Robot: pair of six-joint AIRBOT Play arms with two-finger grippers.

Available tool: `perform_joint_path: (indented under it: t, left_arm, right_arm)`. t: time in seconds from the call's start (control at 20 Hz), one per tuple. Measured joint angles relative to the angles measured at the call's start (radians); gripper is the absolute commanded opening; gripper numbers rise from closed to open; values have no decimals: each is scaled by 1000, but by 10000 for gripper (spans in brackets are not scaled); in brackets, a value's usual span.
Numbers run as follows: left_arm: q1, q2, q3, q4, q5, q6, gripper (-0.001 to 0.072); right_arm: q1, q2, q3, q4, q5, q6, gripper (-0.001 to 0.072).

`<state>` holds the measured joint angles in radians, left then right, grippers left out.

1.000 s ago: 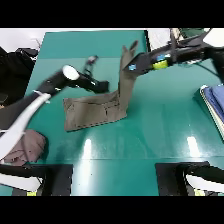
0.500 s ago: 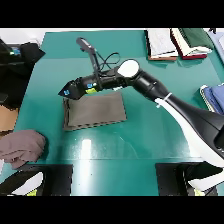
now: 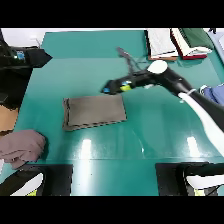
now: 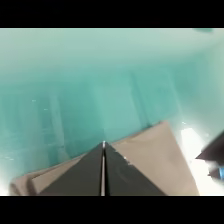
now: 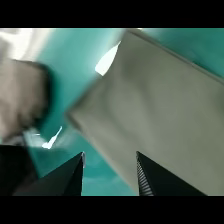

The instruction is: Fold the shirts.

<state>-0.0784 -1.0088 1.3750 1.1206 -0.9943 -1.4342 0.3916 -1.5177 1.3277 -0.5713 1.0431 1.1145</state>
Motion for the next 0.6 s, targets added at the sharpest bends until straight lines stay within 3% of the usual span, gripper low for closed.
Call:
perform_joint_path:
  t: [0.1, 0.35, 0.6]
  left_arm:
    - [-27, 0, -1, 0, 7, 2, 22]
    - [-50, 0, -1, -2, 16, 3, 22]
    - [-54, 0, -1, -2, 17, 2, 22]
  right_arm:
    - [-103, 34, -115, -80, 5, 53, 512]
    - [-225, 32, -284, -96, -32, 100, 512]
    - [-150, -83, -256, -13, -63, 99, 512]
